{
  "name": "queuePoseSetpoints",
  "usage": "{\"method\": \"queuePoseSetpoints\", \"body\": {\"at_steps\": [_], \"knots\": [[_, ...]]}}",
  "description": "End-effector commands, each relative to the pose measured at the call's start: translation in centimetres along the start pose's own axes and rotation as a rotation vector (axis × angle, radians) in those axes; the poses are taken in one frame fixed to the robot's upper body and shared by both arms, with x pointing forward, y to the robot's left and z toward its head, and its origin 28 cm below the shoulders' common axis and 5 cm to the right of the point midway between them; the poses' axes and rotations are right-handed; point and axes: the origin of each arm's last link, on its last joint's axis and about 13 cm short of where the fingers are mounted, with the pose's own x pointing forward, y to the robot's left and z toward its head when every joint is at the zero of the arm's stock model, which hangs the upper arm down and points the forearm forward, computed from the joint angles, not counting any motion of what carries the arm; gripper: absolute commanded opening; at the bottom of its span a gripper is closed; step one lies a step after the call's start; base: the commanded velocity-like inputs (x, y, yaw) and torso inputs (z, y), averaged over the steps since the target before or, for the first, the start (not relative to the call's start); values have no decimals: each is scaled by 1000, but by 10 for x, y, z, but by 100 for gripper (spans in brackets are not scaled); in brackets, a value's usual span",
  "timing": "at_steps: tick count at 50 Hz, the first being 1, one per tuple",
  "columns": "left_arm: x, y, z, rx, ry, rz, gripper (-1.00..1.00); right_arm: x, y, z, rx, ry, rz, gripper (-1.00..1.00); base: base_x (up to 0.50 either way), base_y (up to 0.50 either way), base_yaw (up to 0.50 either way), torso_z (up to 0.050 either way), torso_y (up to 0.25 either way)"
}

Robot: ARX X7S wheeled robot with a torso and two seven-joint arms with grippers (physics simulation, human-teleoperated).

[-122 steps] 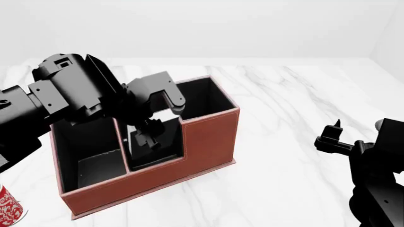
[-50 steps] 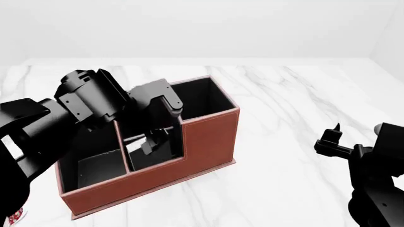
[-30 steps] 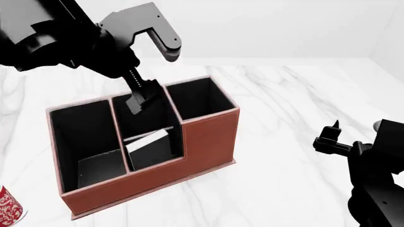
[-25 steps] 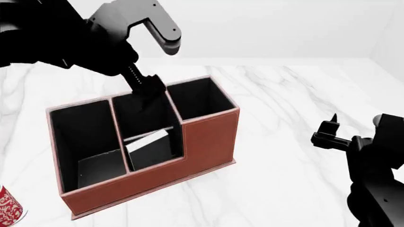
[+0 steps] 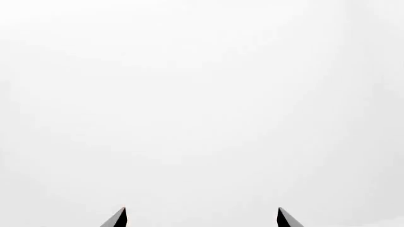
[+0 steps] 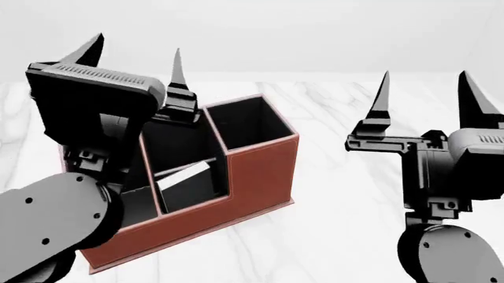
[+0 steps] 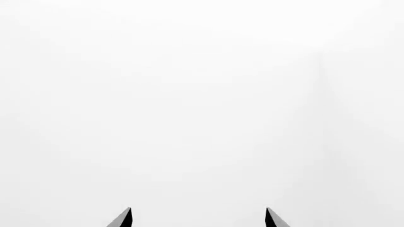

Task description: Pick up the book and place it in the back compartment of the caddy.

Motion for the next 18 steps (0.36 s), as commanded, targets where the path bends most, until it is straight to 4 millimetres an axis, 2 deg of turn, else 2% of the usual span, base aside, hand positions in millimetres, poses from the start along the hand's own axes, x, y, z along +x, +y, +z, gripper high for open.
{"method": "queuePoseSetpoints", "body": {"at_steps": [1,18], "knots": [[-28,-6,-15,-90,-149,144,100,-12,9,9,-4,-120,34,100,0,0,0,0,0],[-22,-8,-8,-97,-171,132,100,-8,13,22,-24,-172,55,100,0,0,0,0,0]]}}
